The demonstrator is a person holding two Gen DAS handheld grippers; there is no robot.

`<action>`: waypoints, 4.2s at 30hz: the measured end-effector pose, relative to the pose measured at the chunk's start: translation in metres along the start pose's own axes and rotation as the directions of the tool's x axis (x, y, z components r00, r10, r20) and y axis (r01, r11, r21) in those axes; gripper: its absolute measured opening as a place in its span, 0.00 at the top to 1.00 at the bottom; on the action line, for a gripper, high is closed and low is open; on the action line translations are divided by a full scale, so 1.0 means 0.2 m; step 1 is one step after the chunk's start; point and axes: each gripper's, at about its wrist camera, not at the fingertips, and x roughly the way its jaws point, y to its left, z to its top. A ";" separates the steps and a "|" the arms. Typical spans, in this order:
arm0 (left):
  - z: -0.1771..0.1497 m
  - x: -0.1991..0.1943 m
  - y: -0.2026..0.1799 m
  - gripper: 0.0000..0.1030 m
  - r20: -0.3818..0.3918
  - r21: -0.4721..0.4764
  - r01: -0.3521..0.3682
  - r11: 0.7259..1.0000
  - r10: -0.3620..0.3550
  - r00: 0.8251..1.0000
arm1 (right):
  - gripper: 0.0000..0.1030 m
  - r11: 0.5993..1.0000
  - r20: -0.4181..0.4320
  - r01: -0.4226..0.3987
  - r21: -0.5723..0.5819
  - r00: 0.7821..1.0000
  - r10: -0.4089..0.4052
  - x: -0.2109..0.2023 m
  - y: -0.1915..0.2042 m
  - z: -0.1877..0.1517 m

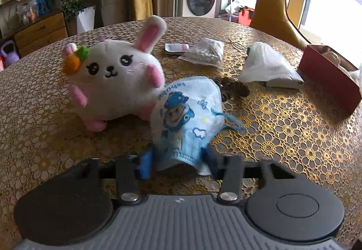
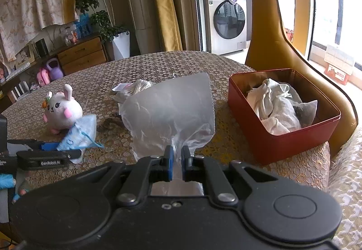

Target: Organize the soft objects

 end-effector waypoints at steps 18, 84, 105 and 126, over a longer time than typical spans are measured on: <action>0.16 -0.21 -0.10 0.89 0.077 0.006 0.121 0.993 -0.121 0.990 | 0.94 1.000 0.065 0.002 0.009 0.998 -0.002 -0.12 -0.04 0.05; 0.75 0.50 -1.58 0.43 -0.183 0.237 0.435 0.869 -0.399 0.898 | 0.82 0.925 -0.074 0.249 0.286 0.968 -0.238 0.52 -1.00 0.29; 0.75 0.17 -1.40 0.33 -0.100 0.235 0.456 0.858 -0.446 0.890 | 0.36 0.948 0.041 0.182 0.261 0.979 -0.199 0.17 -0.89 0.33; 0.64 -0.26 -0.86 0.16 0.013 0.181 0.393 0.902 -0.402 0.916 | 0.05 0.983 0.138 0.036 0.177 0.989 -0.061 -0.16 -0.42 0.33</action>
